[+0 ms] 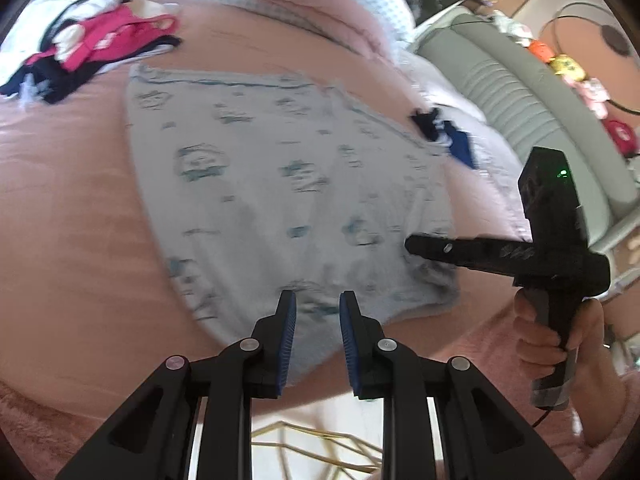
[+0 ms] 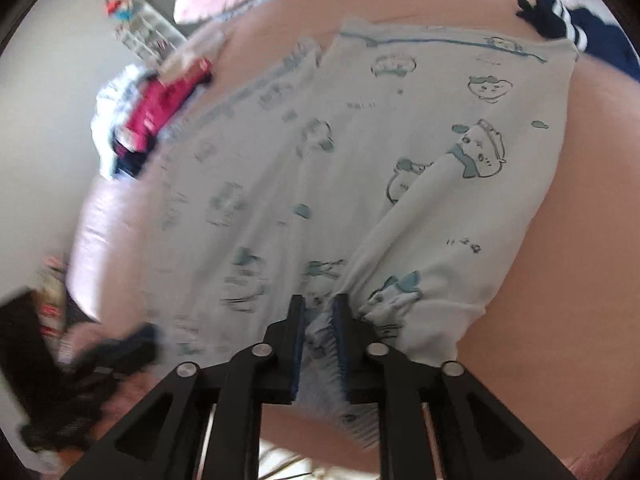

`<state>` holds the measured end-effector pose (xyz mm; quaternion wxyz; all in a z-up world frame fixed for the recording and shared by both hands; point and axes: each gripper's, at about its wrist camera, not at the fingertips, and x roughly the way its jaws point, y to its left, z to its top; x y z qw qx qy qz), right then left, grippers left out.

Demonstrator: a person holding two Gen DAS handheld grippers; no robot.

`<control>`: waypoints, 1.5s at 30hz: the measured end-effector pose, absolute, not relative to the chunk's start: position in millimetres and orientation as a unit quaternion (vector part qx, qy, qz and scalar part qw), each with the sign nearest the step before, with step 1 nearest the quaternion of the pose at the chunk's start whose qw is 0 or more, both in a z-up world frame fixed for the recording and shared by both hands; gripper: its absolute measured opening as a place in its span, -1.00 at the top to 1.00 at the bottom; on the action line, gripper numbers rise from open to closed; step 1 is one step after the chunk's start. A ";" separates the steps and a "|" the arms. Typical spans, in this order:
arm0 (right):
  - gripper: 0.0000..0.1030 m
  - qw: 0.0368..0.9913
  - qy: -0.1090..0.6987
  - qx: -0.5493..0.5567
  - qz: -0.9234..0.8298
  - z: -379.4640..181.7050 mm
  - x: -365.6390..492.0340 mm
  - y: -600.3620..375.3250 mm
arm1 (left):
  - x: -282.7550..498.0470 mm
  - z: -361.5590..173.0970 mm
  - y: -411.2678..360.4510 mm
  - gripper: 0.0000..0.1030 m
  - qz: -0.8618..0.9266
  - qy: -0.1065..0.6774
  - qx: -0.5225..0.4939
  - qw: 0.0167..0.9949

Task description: Fold clothes

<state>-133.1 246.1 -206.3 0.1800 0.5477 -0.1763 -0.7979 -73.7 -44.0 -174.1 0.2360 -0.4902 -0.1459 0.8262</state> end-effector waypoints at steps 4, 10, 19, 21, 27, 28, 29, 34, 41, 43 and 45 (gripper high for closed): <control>0.57 0.193 -0.248 0.492 -0.812 -171.3 -109.9 280.3 | -87.9 -164.0 -7.5 0.62 0.814 -0.131 -0.485 0.291; 0.57 0.114 -0.273 0.512 -0.806 -210.0 -85.9 318.3 | -115.1 -184.6 52.9 0.61 0.772 -0.111 -0.536 0.324; 0.57 0.142 -0.276 0.504 -0.806 -222.1 -83.2 315.7 | -138.5 -202.3 64.5 0.18 0.752 -0.158 -0.559 0.311; 0.57 0.138 -0.274 0.504 -0.807 -221.0 -84.9 315.5 | -138.9 -204.4 71.6 0.89 0.753 -0.138 -0.565 0.307; 0.57 0.136 -0.273 0.510 -0.804 -214.2 -84.0 320.5 | -126.8 -177.1 54.6 0.88 0.791 -0.139 -0.521 0.288; 0.57 0.141 -0.271 0.510 -0.804 -210.9 -85.6 318.9 | -125.6 -171.3 46.1 0.88 0.799 -0.145 -0.512 0.279; 0.57 0.148 -0.262 0.510 -0.806 -207.1 -88.4 314.0 | -124.8 -165.7 36.9 0.88 0.807 -0.151 -0.503 0.269; 0.57 0.191 -0.181 0.517 -0.814 -188.6 -106.6 267.6 | -113.0 -151.0 -20.3 0.88 0.829 -0.190 -0.480 0.214; 0.56 0.241 -0.122 0.517 -0.812 -180.5 -126.1 197.5 | -97.0 -160.4 -54.9 0.88 0.834 -0.216 -0.475 0.179; 0.56 0.238 -0.093 0.541 -0.801 -194.6 -128.2 180.2 | -93.7 -163.9 -60.9 0.88 0.833 -0.223 -0.475 0.174; 0.56 0.222 -0.058 0.575 -0.786 -215.9 -126.5 173.6 | -90.3 -167.4 -66.8 0.88 0.833 -0.230 -0.474 0.169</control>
